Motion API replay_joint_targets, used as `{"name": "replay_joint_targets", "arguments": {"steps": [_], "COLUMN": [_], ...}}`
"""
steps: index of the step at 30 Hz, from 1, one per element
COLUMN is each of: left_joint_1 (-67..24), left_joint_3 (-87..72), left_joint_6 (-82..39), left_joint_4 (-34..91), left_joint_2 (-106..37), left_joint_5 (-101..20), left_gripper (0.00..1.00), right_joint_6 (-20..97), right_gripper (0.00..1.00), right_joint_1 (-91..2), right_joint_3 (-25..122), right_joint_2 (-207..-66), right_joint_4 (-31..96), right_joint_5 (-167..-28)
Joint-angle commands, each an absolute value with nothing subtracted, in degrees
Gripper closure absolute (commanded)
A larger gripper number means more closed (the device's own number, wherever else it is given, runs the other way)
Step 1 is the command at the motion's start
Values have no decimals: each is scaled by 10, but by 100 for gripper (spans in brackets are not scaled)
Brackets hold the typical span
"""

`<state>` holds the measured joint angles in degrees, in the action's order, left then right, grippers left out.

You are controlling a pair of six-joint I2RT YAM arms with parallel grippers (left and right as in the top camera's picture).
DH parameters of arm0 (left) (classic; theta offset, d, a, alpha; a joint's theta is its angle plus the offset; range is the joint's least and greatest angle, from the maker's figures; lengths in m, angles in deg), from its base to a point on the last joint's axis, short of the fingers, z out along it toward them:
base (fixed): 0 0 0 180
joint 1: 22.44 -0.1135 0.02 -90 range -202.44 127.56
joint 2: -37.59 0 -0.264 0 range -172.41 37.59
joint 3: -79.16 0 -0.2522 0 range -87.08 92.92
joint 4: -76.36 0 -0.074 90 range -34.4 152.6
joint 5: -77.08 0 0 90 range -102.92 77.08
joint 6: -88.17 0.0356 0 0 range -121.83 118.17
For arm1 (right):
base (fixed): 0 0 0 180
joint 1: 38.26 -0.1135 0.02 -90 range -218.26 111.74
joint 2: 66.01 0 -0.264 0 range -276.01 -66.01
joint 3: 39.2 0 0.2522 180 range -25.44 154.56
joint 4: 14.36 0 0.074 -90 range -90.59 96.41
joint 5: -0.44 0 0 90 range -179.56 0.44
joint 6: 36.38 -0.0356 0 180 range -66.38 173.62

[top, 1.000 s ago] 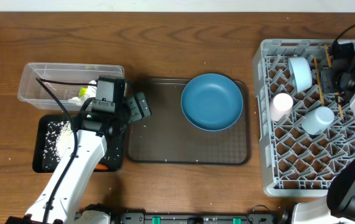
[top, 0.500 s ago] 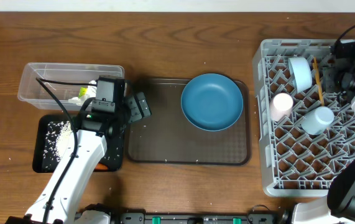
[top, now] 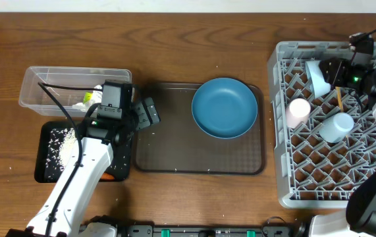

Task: Sort waste into correct bins and load items into the dishwasher rack
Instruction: 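Move the right gripper left and grasp the blue plate rim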

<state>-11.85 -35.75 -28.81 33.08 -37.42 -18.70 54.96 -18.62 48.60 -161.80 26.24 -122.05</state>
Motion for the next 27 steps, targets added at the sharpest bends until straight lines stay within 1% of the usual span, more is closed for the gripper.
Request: {"name": "replay_joint_targets", "arguments": {"steps": [1,4,9,16,27], "left_joint_1": [-120,-120,-120,-120,-120], "left_joint_3": [-359,-359,-359,-359,-359], "left_joint_6": [-286,-286,-286,-286,-286], "left_joint_4": [331,331,331,331,331], "left_joint_2": [-376,-376,-376,-376,-376], "left_joint_5": [-180,-180,-180,-180,-180], "left_gripper": [2,2,2,2,2], "right_joint_6": [463,464,497,527,535], "right_gripper": [54,54,53,53,51], "right_joint_1": [-209,-245,-337,-480,-690], "right_joint_3": [494,493,493,493,467], "right_joint_2": [-1592,-1591,-1591,-1592,-1626], "right_joint_4": [273,282,285,305,301], "right_joint_5": [-1306,-1305,-1288,-1126,-976]}}
